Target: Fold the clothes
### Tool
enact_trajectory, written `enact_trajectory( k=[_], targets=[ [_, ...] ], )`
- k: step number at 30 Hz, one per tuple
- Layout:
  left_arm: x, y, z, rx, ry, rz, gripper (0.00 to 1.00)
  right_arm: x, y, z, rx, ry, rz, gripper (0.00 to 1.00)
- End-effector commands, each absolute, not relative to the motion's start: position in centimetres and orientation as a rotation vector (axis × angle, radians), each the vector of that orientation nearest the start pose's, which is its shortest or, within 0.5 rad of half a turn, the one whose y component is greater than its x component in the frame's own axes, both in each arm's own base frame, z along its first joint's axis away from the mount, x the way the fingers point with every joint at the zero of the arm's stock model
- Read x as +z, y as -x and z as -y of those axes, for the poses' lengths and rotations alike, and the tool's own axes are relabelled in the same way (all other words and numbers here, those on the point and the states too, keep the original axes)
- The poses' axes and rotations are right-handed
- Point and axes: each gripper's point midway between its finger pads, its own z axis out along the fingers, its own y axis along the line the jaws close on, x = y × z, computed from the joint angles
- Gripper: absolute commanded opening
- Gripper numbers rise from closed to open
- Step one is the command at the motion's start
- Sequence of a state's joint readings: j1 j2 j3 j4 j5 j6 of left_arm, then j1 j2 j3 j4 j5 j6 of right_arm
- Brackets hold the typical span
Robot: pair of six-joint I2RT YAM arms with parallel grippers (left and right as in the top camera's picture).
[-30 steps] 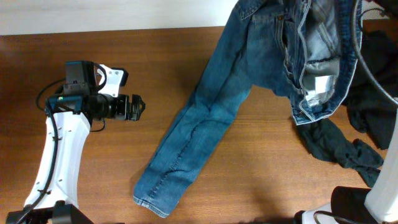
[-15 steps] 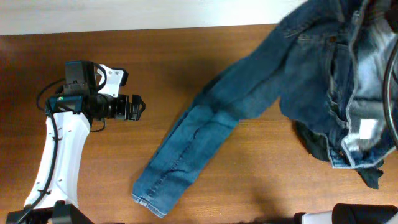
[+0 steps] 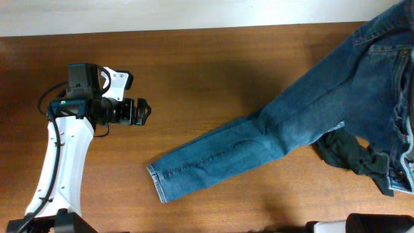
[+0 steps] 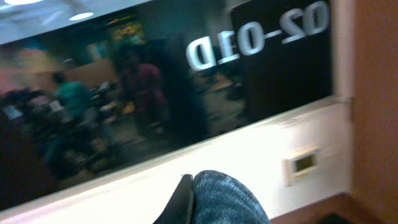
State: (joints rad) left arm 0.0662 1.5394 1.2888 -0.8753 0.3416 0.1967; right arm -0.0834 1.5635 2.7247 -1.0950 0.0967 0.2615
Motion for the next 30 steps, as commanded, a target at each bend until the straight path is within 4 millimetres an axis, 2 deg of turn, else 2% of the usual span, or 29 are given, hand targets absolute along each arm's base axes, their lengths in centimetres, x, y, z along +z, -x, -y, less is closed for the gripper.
enact_trajectory(
  k=[1,4,7,11,12,13,16,18,19,20,24,25,26,28,29,30],
  targets=[
    [16.8,-37.4,3.7,-0.393,-0.279,-2.598,0.99,63.1,-33.1,0.1,0.316,-0.203,-1.537,0.04],
    [17.1,-37.4,4.2,-0.437,-0.289,-2.585,0.99,60.7,-35.4,-1.9,0.372,-0.16,-1.63,0.04],
    [18.7,-37.7,5.1,-0.495,-0.311,-2.535,0.99,59.3,-36.6,-4.4,0.403,-0.101,-1.683,0.04],
    [24.6,-38.1,7.2,-0.632,-0.384,-2.376,0.99,57.2,-37.3,-8.0,0.362,-0.041,-1.755,0.04],
    [26.3,-38.0,7.3,-0.624,-0.394,-2.343,0.8,56.5,-37.3,-9.4,0.355,-0.026,-1.781,0.04],
    [27.9,-37.9,7.3,-0.612,-0.401,-2.317,0.68,56.1,-37.3,-10.2,0.351,-0.017,-1.797,0.04],
    [32.8,-36.9,7.3,-0.572,-0.419,-2.242,0.52,54.3,-37.3,-13.4,0.334,0.037,-1.851,0.04],
    [36.9,-35.7,6.7,-0.494,-0.416,-2.185,0.4,53.0,-37.4,-16.9,0.365,0.109,-1.886,0.04],
    [38.0,-35.3,6.6,-0.472,-0.415,-2.168,0.39,52.4,-37.5,-18.3,0.381,0.138,-1.899,0.04],
    [40.5,-34.3,6.1,-0.416,-0.402,-2.129,0.37,51.7,-37.8,-20.0,0.397,0.171,-1.913,0.04],
    [46.4,-31.6,4.7,-0.272,-0.339,-2.013,0.37,48.9,-39.3,-25.6,0.449,0.253,-1.953,0.04],
    [48.0,-30.8,4.4,-0.247,-0.317,-1.975,0.37,47.6,-39.8,-28.8,0.494,0.302,-1.955,0.04],
    [50.2,-29.3,4.3,-0.222,-0.317,-1.909,0.38,47.0,-40.0,-30.1,0.512,0.308,-1.96,0.04],
    [52.0,-28.1,4.4,-0.206,-0.32,-1.855,0.38,45.7,-40.5,-33.2,0.565,0.307,-1.968,0.04],
    [53.3,-26.9,4.4,-0.194,-0.324,-1.811,0.38,44.5,-40.5,-36.3,0.625,0.33,-1.969,0.13],
    [53.8,-26.3,4.5,-0.19,-0.326,-1.793,0.38,44.1,-40.4,-37.5,0.651,0.353,-1.968,0.19]
  ],
)
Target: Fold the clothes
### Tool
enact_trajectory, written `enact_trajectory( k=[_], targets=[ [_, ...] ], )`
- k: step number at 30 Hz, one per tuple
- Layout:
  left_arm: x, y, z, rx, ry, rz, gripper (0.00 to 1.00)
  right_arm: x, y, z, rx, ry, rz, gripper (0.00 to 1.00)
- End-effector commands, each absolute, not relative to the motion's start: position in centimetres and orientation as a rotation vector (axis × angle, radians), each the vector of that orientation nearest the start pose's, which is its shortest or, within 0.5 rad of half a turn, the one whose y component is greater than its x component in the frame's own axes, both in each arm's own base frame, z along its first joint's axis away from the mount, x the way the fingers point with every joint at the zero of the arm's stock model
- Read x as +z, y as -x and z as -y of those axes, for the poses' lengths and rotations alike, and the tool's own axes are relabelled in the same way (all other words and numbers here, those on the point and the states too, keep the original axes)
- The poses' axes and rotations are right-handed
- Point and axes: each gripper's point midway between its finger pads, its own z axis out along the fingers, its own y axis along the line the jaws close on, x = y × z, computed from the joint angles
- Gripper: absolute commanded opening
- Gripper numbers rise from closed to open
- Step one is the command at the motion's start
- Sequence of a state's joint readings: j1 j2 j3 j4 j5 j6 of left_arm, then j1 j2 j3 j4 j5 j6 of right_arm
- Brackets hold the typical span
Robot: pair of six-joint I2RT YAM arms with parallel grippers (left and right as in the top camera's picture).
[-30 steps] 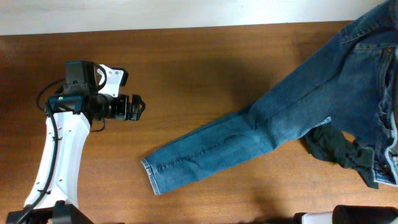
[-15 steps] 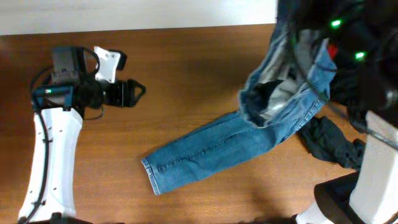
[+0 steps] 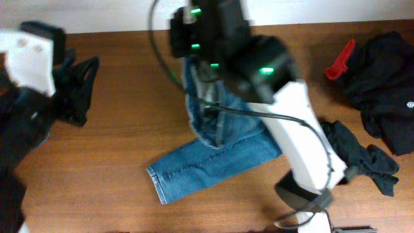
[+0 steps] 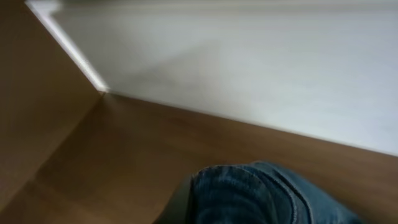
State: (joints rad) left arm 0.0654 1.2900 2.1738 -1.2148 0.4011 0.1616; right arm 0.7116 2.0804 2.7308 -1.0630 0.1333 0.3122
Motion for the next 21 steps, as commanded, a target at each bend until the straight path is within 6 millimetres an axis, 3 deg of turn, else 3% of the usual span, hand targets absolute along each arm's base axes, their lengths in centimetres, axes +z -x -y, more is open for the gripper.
enact_trajectory(
  k=[1,3,5,11,13,14,15,16,17,18,19,21],
  targets=[
    [54.6,-25.4,4.5,-0.182,-0.328,-1.765,0.38,42.9,-39.2,-41.8,0.75,0.476,-1.947,0.43],
    [54.8,-25.0,4.2,-0.158,-0.312,-1.76,0.39,41.8,-38.3,-44.0,0.709,0.628,-1.902,0.64],
    [54.4,-25.0,3.6,-0.131,-0.289,-1.777,0.45,41.4,-38.6,-43.6,0.611,0.628,-1.9,0.76],
    [51.5,-27.6,3.1,-0.137,-0.264,-1.904,0.6,43.1,-40.2,-35.7,0.347,0.456,-1.953,0.82],
    [49.7,-29.1,3.1,-0.16,-0.265,-1.972,0.62,43.9,-40.7,-31.8,0.294,0.384,-1.984,0.87],
    [48.8,-29.8,3.2,-0.178,-0.267,-2.007,0.61,44.0,-40.8,-30.8,0.281,0.358,-1.993,0.87],
    [47.6,-30.6,3.4,-0.202,-0.27,-2.055,0.62,44.2,-41.2,-28.1,0.252,0.289,-2.022,0.87],
    [46.4,-31.3,3.5,-0.224,-0.272,-2.1,0.61,44.2,-41.4,-26.6,0.236,0.256,-2.038,0.87],
    [44.9,-32.1,3.8,-0.261,-0.277,-2.157,0.6,44.0,-41.8,-23.6,0.208,0.172,-2.079,0.87],
    [43.4,-32.8,4.1,-0.3,-0.281,-2.212,0.54,43.6,-42.1,-21.2,0.185,0.1,-2.111,0.87],
    [40.9,-33.9,4.8,-0.375,-0.297,-2.303,0.44,42.3,-42.6,-16.7,0.133,-0.024,-2.185,0.87],
    [38.2,-34.8,5.7,-0.425,-0.318,-2.4,0.36,40.5,-42.6,-13.2,0.12,-0.089,-2.28,0.86]
  ],
)
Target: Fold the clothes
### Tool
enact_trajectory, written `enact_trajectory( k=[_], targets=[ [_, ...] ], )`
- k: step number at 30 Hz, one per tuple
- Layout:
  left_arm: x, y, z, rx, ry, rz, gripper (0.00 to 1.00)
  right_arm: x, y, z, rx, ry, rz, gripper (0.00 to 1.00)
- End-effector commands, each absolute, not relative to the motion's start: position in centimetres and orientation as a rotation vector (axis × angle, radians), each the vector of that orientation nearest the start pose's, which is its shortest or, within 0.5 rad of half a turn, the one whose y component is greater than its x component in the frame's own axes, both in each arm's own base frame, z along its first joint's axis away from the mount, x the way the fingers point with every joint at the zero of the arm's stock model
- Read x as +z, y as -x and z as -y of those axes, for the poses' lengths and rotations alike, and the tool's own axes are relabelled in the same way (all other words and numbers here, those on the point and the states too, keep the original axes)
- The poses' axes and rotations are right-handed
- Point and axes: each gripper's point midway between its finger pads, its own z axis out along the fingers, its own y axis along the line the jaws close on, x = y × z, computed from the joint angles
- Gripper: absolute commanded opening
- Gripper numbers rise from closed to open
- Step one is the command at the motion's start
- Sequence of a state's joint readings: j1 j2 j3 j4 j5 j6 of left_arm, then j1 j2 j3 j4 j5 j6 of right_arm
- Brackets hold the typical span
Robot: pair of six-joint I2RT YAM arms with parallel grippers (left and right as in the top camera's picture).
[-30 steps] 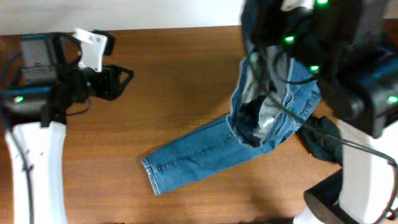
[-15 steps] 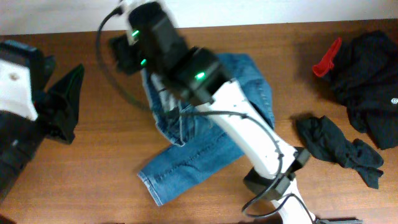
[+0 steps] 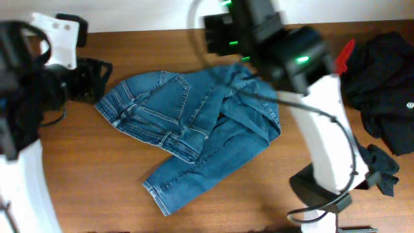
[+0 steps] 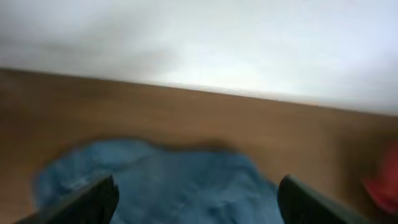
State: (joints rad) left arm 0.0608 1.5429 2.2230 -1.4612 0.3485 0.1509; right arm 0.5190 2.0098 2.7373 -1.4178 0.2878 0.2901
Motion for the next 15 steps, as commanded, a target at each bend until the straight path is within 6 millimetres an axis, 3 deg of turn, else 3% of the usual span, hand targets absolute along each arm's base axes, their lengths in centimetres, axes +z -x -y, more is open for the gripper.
enact_trajectory(
  k=[1,3,7,12,14,15],
  targets=[
    [37.1,-35.1,6.2,-0.439,-0.34,-2.44,0.33,39.4,-42.5,-12.0,0.146,-0.127,-2.335,0.82],
    [34.2,-35.6,7.7,-0.466,-0.433,-2.535,0.29,37.2,-42.0,-9.9,0.216,-0.178,-2.451,0.78],
    [29.1,-36.4,9.5,-0.395,-0.525,-2.707,0.29,35.3,-41.2,-7.1,0.199,-0.244,-2.551,0.79],
    [20.8,-35.4,14.8,-0.439,-0.738,-2.914,0.3,35.2,-41.2,-7.4,0.212,-0.198,-2.558,0.87],
    [18.2,-34.8,16.4,-0.447,-0.801,-2.951,0.42,35.2,-41.2,-7.4,0.212,-0.198,-2.558,0.89],
    [16.7,-34.4,17.5,-0.449,-0.843,-2.957,0.42,35.3,-41.2,-7.3,0.211,-0.199,-2.557,0.89]
  ],
)
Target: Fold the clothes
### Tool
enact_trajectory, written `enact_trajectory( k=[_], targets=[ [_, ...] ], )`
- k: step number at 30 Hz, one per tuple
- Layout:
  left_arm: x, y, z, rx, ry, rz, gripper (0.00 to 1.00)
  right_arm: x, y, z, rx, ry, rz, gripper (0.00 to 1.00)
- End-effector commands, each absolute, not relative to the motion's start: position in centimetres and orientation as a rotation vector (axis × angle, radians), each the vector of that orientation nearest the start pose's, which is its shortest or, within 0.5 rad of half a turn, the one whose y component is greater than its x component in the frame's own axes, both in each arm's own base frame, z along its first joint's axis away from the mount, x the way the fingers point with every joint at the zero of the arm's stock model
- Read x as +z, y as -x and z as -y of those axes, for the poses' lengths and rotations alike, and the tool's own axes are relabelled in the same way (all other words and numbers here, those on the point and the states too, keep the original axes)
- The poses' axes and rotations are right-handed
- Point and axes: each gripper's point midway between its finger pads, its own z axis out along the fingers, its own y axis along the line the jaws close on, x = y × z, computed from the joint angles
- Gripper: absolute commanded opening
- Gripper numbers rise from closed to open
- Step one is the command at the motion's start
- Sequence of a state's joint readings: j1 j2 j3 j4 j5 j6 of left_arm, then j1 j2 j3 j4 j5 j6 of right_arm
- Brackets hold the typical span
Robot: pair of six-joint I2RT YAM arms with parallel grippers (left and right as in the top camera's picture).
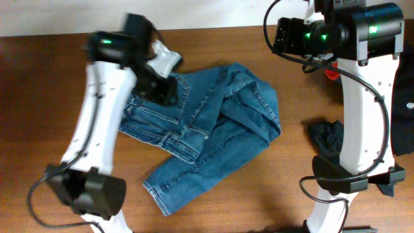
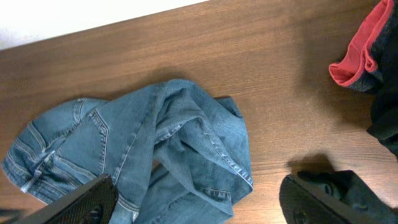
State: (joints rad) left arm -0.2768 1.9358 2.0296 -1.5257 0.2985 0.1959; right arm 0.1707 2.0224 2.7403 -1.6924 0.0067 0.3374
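Note:
The blue jeans [image 1: 213,129] lie bunched in the middle of the table, with one leg running out to the front left. In the right wrist view the jeans [image 2: 180,143] are below my right gripper [image 2: 199,211], which is open and empty, high above the table. The right arm [image 1: 323,35] stands at the back right. My left gripper [image 1: 163,89] is over the jeans' waist at their back left. It is blurred there, so its jaws cannot be read.
A red cloth [image 2: 354,56] and a black garment [image 2: 385,106] lie at the table's back right. Another dark garment [image 1: 330,142] sits right of the jeans. Bare wooden table [image 1: 65,162] lies to the left and front.
The left arm was at the left edge of the jeans and is now over their waist. The right arm has moved from over the jeans to the back right, still open.
At first the jeans stretched in from the right, with one leg across the table and the right gripper shut on denim. Then the right arm held them up over the middle. After that they lay bunched in the middle with the right gripper open, where they remain.

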Motion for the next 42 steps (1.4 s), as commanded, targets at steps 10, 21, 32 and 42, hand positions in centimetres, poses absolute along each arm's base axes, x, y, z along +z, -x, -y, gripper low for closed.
enact_trajectory(
  k=[10,21,32,42],
  targets=[
    [5.9,-32.8,21.8,0.168,-0.995,-2.828,0.51,35.2,-41.2,-7.3,0.196,-0.162,-2.559,0.92],
    [4.6,-34.8,21.9,0.347,-0.911,-2.676,0.75,35.2,-41.2,-7.3,0.19,-0.142,-2.559,0.92],
    [13.2,-37.5,15.9,0.822,-0.797,-2.549,0.0,35.2,-41.2,-7.3,0.19,-0.142,-2.559,0.92],
    [41.3,-38.5,9.1,0.462,-0.317,-2.184,0.0,35.0,-41.0,-8.3,0.253,-0.078,-2.577,0.91]
  ],
)
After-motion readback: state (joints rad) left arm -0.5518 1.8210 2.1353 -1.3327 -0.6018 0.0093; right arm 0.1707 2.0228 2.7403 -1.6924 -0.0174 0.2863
